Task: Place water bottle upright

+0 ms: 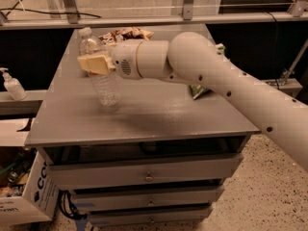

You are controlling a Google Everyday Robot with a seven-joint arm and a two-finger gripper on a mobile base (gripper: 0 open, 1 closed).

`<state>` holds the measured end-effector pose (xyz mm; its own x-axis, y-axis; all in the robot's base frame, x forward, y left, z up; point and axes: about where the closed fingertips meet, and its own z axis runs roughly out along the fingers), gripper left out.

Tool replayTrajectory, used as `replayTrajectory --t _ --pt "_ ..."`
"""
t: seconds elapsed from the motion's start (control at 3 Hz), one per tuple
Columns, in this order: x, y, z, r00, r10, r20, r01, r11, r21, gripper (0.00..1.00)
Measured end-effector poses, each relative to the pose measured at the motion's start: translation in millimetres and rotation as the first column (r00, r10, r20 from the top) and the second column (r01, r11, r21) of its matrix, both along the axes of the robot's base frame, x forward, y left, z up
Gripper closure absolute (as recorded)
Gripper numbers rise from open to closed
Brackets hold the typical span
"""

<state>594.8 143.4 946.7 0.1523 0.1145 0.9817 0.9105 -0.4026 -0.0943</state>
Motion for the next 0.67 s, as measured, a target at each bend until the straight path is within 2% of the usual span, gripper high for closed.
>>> replayTrajectory --t 0.67 --pt "-0.9 -11.9 -6.2 0.997 0.002 0.078 -0.015 0.987 0.163 1.0"
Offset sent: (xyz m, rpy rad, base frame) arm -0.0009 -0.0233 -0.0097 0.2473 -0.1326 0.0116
